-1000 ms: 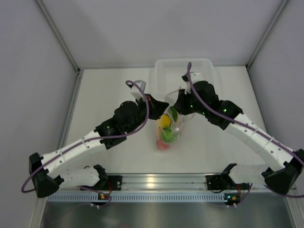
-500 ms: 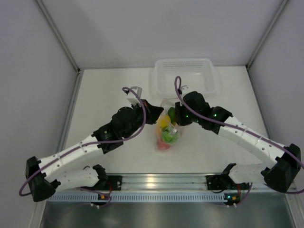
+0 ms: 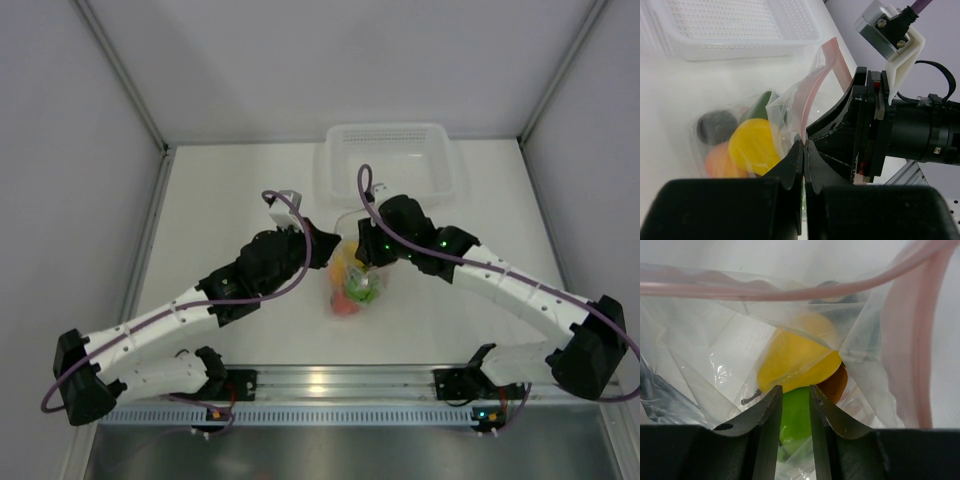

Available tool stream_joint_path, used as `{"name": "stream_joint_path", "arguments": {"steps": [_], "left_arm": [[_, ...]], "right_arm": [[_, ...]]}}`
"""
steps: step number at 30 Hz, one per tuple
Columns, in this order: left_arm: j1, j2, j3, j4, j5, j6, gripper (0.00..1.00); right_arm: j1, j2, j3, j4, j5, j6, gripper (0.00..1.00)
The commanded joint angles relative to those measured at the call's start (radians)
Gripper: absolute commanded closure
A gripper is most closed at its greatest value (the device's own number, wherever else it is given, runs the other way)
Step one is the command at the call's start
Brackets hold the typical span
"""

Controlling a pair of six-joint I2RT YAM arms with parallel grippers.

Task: Open the zip-top bag and remove the fake food
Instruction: Adjust the zipper food storage bag at the center of the board.

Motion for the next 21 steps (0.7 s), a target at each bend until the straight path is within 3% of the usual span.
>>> {"name": "stream_joint_path", "arguments": {"steps": [1, 7, 13, 21], "left_arm": [[-0.005, -0.019, 0.012, 0.029, 0.028, 0.011, 1.00], [-0.005, -0.009, 0.042, 0.038, 0.064, 0.034, 1.00], [-0.005, 0.014, 0.077, 0.118, 0.213, 0.077, 1.00], [-0.006, 0.039, 0.108, 0.169, 0.276, 0.088, 1.00]], "right_arm": [[0.017, 0.018, 0.003, 0.028, -0.017, -0.012, 0.70], [0.021, 0.002, -0.029, 0.028, 0.003, -0.021, 0.67], [0.023, -0.024, -0.060, 0.063, -0.013, -0.006, 0.65], [0.023, -0.093, -0.133, 0.195, -0.011, 0.061, 0.63]]}}
